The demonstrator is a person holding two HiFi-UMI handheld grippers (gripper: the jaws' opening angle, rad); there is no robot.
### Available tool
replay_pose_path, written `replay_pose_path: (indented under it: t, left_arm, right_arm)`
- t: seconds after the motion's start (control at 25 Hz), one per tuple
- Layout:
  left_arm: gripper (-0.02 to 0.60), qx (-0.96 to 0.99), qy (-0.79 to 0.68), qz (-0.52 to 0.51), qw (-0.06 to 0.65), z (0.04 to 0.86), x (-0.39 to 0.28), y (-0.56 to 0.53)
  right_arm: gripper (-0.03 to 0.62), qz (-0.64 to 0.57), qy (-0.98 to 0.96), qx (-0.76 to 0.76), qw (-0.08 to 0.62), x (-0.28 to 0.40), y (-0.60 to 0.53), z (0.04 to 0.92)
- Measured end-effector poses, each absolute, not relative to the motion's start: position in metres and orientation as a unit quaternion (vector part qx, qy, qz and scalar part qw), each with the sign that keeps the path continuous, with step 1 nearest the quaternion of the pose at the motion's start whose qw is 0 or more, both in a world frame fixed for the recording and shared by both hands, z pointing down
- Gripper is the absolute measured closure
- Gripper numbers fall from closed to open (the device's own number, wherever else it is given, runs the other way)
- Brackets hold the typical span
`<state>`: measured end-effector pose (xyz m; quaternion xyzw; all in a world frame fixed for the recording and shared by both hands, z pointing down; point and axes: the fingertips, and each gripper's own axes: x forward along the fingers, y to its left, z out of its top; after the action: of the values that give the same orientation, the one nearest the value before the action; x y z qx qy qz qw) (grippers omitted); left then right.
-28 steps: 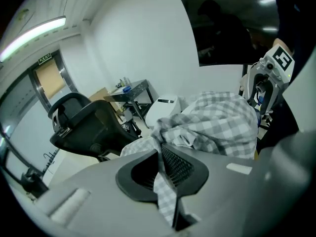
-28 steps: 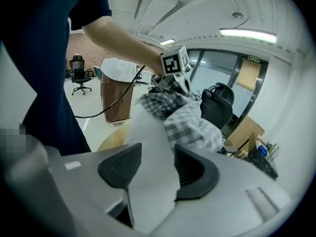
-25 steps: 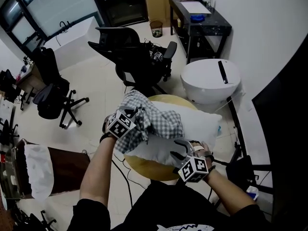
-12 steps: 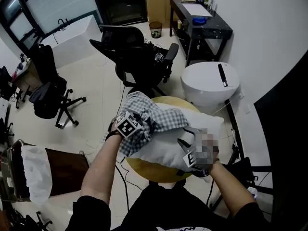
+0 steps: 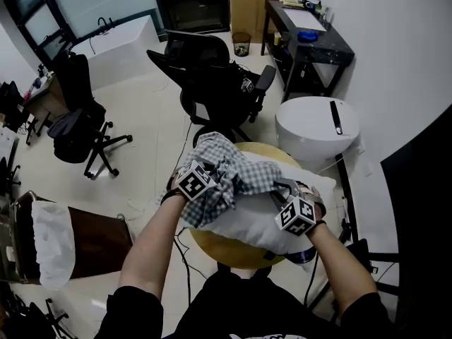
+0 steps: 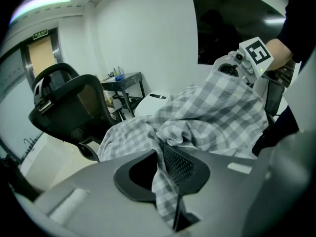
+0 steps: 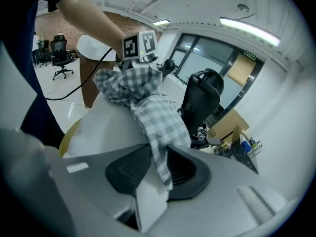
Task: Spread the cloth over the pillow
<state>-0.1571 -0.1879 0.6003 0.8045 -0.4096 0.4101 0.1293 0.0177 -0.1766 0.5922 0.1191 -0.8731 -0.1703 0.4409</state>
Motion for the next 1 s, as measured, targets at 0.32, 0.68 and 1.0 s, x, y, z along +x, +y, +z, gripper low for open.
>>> replay_pose_path:
  t: [0.32, 0.68, 1.0]
  left_arm:
    - [0.423, 0.799, -0.465, 0.345, 0.162, 0.569, -0.201, -0.147]
    - [0.310, 0.831, -0.458, 0.274, 0.158, 0.510, -0.112, -0.104]
    - [0.338, 0.792, -0.464, 0.366, 0.155, 0.555, -0.064, -0.141]
  right_arm:
    - [0.594, -0.157, -0.882, 0.134, 0.424, 0.011, -0.191, 0.571]
    - [0.594, -0.172, -0.884, 0.127, 0.414, 0.003, -0.201, 0.550]
    - [0.594, -0.182, -0.884, 0.118, 0.415, 0.000, -0.199, 0.547]
